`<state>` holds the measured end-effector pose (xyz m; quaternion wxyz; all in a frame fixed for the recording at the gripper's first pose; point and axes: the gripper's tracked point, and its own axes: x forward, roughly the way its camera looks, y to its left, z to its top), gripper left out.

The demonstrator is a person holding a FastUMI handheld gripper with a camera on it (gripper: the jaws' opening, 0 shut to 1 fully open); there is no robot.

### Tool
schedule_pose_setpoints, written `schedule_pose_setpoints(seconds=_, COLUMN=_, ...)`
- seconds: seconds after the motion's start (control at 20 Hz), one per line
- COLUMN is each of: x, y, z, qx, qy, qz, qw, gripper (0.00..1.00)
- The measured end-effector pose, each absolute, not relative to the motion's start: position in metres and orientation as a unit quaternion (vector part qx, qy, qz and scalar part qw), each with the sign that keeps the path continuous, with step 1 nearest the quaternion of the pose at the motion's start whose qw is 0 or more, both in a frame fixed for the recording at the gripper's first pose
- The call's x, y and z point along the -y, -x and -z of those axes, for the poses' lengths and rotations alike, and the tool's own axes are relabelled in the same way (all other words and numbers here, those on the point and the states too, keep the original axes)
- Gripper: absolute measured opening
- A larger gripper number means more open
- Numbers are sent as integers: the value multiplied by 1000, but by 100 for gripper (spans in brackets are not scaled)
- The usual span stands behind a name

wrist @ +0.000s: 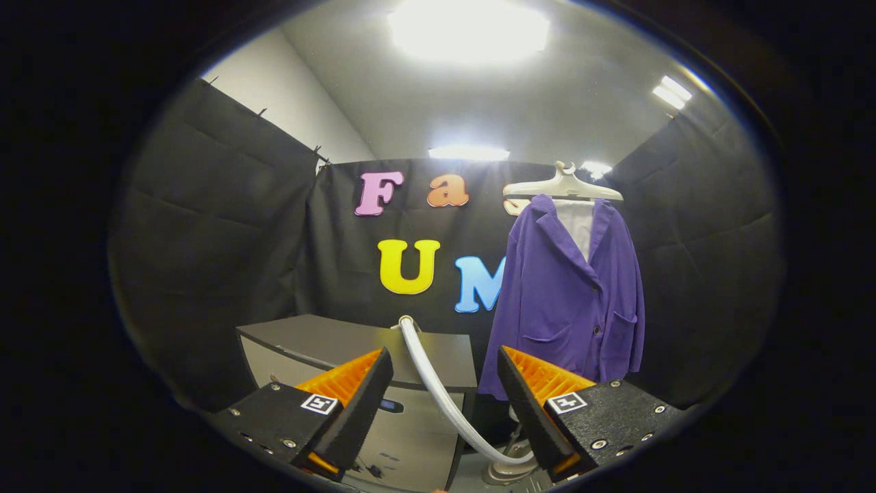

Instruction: Iron the clothes twice with a garment steamer, once on the left side and once on the right side.

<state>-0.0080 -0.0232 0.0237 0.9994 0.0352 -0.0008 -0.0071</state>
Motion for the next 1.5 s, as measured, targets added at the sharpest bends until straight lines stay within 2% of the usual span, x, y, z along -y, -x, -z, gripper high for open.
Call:
schedule_pose_setpoints(seconds=0.4, x=30, y=-25, z=-57, qx=-22, qy=-55, qz=-18, qw=998, gripper=95)
schedule_pose_setpoints(seconds=0.75, x=33, y=-81, z=-76, qx=-72, qy=-56, qz=-9, qw=996, gripper=95)
schedule_pose_setpoints(seconds=1.3, x=0, y=-238, z=-100, qx=-120, qy=-78, qz=9, qw=990, gripper=95)
schedule_pose_setpoints(seconds=1.5, x=-11, y=-293, z=-76, qx=-164, qy=-72, qz=13, qw=984, gripper=95)
